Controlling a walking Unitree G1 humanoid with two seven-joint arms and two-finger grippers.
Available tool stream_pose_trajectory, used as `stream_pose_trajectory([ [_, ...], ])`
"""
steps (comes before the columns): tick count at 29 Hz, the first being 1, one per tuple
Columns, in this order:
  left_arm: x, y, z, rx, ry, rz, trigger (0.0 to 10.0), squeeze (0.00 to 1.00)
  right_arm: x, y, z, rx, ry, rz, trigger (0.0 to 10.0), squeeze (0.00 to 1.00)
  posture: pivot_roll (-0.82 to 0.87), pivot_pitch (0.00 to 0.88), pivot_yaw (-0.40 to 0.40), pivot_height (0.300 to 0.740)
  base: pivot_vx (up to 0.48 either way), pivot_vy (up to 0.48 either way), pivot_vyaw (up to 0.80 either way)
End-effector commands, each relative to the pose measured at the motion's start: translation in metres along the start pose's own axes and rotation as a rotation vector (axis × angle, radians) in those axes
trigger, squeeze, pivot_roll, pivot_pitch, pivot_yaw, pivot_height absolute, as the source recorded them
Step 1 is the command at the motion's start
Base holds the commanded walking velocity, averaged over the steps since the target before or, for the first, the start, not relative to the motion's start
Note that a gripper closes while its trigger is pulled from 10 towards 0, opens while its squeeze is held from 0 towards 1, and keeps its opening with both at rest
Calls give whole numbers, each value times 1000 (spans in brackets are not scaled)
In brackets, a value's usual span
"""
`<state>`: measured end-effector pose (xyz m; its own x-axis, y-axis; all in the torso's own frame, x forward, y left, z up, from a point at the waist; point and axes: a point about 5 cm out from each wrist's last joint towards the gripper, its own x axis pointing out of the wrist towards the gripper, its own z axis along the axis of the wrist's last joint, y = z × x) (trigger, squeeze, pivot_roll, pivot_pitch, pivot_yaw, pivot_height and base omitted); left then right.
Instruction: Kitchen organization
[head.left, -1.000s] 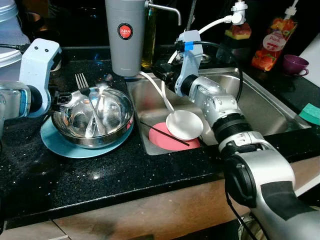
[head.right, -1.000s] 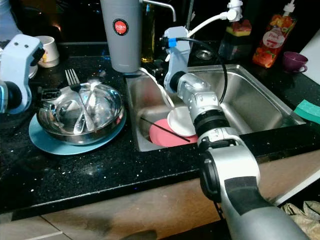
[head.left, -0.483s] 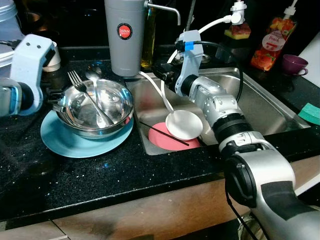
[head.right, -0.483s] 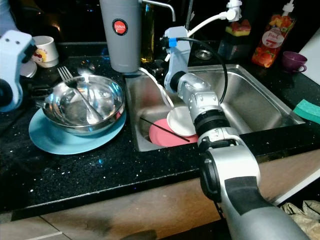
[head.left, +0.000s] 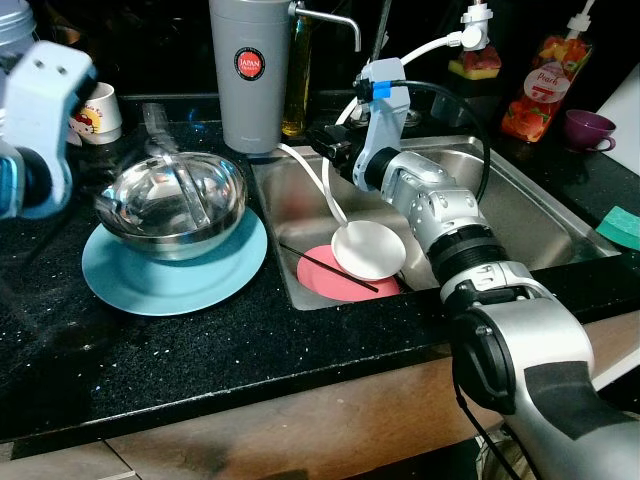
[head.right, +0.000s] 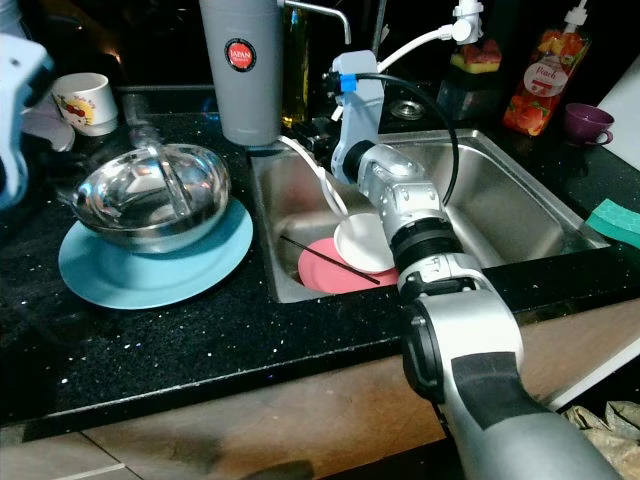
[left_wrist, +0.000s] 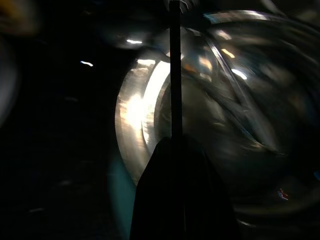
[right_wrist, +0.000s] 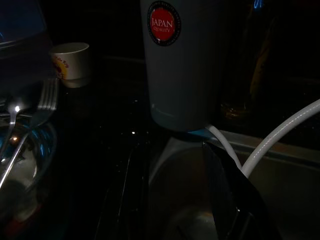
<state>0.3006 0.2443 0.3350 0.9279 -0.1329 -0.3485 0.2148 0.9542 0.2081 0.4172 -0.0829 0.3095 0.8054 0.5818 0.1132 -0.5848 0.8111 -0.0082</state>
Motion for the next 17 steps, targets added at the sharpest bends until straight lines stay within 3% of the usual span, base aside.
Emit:
stream_pose_trajectory([
  [1, 4, -6, -6, 7, 24, -15, 10000, 0, -2, -3, 0, -6, 6, -7, 10000, 0, 61, 86, -53, 740, 0, 0, 0],
  [9, 2, -6, -2, 1, -18, -13, 10000, 0, -3, -4, 0, -11, 7, -9, 10000, 0, 60, 75, -56, 740, 0, 0, 0],
  [11, -2, -8, 20, 14, -207, -21, 10000, 0, -3, -4, 1, -1, -1, -8, 10000, 0, 64, 67, -56, 740, 0, 0, 0],
  [12, -2, -8, 20, 14, -207, -21, 10000, 0, -3, -4, 1, -1, -1, -8, 10000, 0, 64, 67, -56, 740, 0, 0, 0],
  [14, -9, -15, 38, 38, -365, -36, 10000, 0, -3, -4, 3, 16, -13, -4, 10000, 0, 66, 64, -56, 740, 0, 0, 0],
  [15, -17, -28, 54, -3, -518, -99, 275, 0, -2, -1, 7, 69, -43, 5, 10000, 0, 67, 62, -57, 740, 0, 0, 0],
  [16, -17, -28, 54, -3, -518, -99, 275, 0, -2, -1, 7, 69, -43, 5, 10000, 0, 67, 62, -57, 740, 0, 0, 0],
  [17, -20, -37, 61, -32, -602, -132, 0, 0, -2, 1, 10, 107, -64, 10, 10000, 0, 67, 62, -58, 740, 0, 0, 0],
])
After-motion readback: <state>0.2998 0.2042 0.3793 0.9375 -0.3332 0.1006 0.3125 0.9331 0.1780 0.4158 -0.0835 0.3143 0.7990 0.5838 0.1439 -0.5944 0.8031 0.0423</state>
